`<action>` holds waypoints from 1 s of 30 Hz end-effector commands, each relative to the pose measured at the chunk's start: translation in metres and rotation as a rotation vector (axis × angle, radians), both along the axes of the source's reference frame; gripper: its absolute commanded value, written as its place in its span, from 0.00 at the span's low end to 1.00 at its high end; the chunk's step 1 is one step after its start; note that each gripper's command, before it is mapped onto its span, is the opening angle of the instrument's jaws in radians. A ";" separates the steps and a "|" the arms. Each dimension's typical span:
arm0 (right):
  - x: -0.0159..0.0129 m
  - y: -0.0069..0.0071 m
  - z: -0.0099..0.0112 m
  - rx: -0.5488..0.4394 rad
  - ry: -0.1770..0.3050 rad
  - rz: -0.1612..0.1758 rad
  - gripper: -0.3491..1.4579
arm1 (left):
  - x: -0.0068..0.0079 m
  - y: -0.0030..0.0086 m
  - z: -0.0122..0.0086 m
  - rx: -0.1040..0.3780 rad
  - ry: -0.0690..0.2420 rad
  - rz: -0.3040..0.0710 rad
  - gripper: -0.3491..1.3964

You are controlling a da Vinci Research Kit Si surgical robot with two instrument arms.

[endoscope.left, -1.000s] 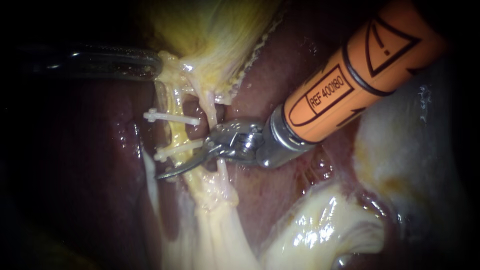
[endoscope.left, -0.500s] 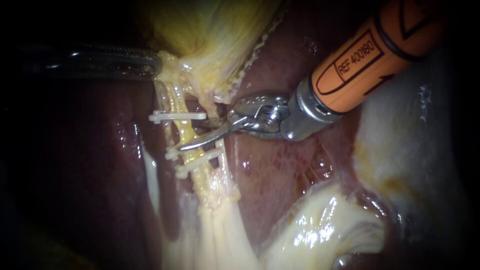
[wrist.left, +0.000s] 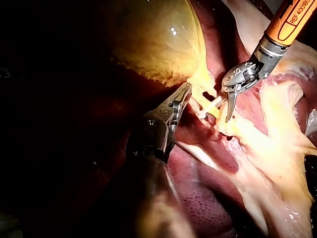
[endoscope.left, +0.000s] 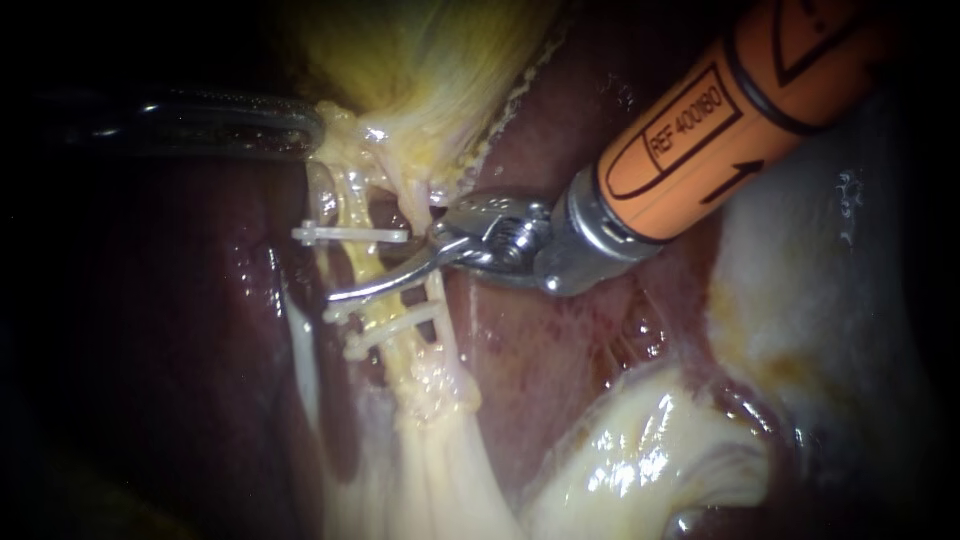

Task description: Go to the cutting position left tube

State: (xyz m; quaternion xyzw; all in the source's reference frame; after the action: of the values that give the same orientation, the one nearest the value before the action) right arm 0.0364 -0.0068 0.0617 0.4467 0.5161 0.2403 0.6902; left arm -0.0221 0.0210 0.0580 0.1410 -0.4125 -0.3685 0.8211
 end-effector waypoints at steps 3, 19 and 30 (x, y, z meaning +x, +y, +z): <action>0.0009 -0.0003 0.0000 0.014 0.027 0.020 0.86 | 0.0000 0.0000 0.0000 0.000 0.000 0.000 0.00; 0.0027 -0.0012 -0.0008 0.035 0.091 0.050 0.90 | 0.0000 0.0000 0.0000 0.000 0.000 0.000 0.00; 0.0020 0.0000 -0.0059 0.069 0.123 0.061 0.90 | 0.0001 0.0000 0.0000 -0.001 0.002 -0.001 0.00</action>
State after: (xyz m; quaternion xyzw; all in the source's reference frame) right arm 0.0384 -0.0068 0.0558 0.4677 0.5625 0.2516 0.6337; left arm -0.0219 0.0210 0.0580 0.1403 -0.4122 -0.3687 0.8213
